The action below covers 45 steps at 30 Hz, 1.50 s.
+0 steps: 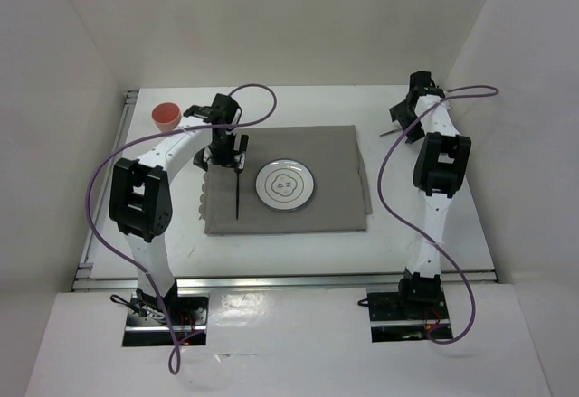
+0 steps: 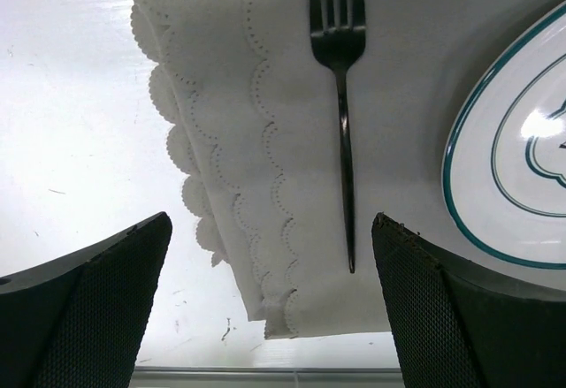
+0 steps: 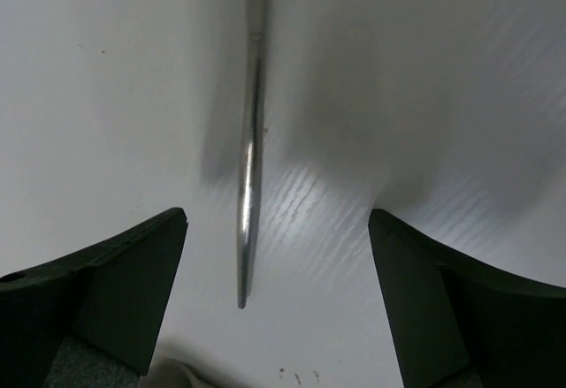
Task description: Set the dinner table for one person
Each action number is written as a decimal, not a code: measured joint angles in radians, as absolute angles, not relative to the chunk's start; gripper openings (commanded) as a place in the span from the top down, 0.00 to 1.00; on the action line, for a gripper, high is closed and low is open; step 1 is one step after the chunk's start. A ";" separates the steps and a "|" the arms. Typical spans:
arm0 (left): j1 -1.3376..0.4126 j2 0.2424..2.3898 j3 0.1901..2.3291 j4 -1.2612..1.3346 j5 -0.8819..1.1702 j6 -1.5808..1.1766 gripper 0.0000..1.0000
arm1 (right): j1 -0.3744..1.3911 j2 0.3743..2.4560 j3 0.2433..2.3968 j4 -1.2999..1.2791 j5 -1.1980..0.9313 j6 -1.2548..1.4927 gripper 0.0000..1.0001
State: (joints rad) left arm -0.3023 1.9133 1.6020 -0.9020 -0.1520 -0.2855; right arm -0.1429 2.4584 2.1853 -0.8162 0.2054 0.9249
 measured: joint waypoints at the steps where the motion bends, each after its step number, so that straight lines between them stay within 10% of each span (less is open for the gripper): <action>1: -0.299 1.913 1.602 -0.904 -0.152 -0.285 0.00 | -0.143 2.466 2.185 -0.824 0.211 0.928 0.09; 9: -0.290 1.913 1.602 -0.917 -0.161 -0.270 0.00 | -0.145 2.524 2.271 -0.840 0.221 0.907 0.20; 14: -0.268 1.913 1.607 -0.923 -0.161 -0.262 0.00 | -0.158 2.533 2.272 -0.843 0.198 0.898 0.66; 28: -0.230 1.913 1.615 -0.928 -0.150 -0.260 0.00 | -0.167 2.518 2.220 -0.808 0.173 0.831 0.87; 36: -0.230 1.881 1.615 -0.927 -0.136 -0.256 0.00 | -0.170 2.362 1.919 -0.614 0.071 0.587 0.89; 40: -0.230 1.853 1.613 -0.920 -0.124 -0.252 0.00 | -0.163 2.280 1.787 -0.593 0.020 0.477 0.51; 45: -0.230 1.812 1.598 -0.912 -0.100 -0.238 0.00 | -0.123 2.232 1.736 -0.620 0.048 0.361 0.45</action>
State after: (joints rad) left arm -0.2302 1.8122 1.5982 -0.9123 -0.1001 -0.2379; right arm -0.1230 2.2322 1.7359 -0.6201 0.0483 0.3614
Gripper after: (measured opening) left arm 0.997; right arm 0.547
